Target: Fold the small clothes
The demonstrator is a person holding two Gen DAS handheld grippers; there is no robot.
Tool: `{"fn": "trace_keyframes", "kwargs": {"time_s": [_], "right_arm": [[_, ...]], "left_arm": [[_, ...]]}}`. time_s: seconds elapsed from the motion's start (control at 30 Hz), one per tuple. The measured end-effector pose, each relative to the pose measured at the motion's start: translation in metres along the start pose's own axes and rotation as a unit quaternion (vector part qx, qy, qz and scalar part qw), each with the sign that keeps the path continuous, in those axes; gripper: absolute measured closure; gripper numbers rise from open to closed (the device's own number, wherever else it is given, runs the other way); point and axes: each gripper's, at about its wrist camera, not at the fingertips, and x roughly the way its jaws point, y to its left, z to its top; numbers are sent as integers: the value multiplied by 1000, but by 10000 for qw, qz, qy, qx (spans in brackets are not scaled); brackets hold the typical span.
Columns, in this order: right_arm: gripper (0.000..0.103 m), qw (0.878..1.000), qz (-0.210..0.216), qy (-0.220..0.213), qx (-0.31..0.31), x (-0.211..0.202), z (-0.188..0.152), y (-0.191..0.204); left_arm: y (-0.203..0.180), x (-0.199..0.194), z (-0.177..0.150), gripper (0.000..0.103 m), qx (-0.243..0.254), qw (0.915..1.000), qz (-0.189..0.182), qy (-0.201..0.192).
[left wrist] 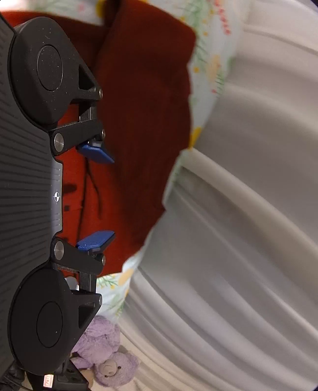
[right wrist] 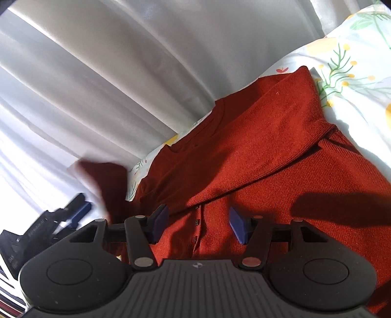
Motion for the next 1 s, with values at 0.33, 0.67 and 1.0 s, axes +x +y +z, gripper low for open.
{"fn": "trace_keyframes", "kwargs": {"time_s": [0.33,0.67,1.0], "right_arm": [[47,9991,82,388,171,59,26,-6],[70,9969,-27,760,195,133,45,5],[98,9715,-1301,-815,-1804,69,45,43]], "left_arm": [[52,-10,-16,27,-556,9886,1395,77],[67,-11,-12,15,-905,9827,1616,50],[64,-19,-2,15,-853,9811,1732,-113]]}}
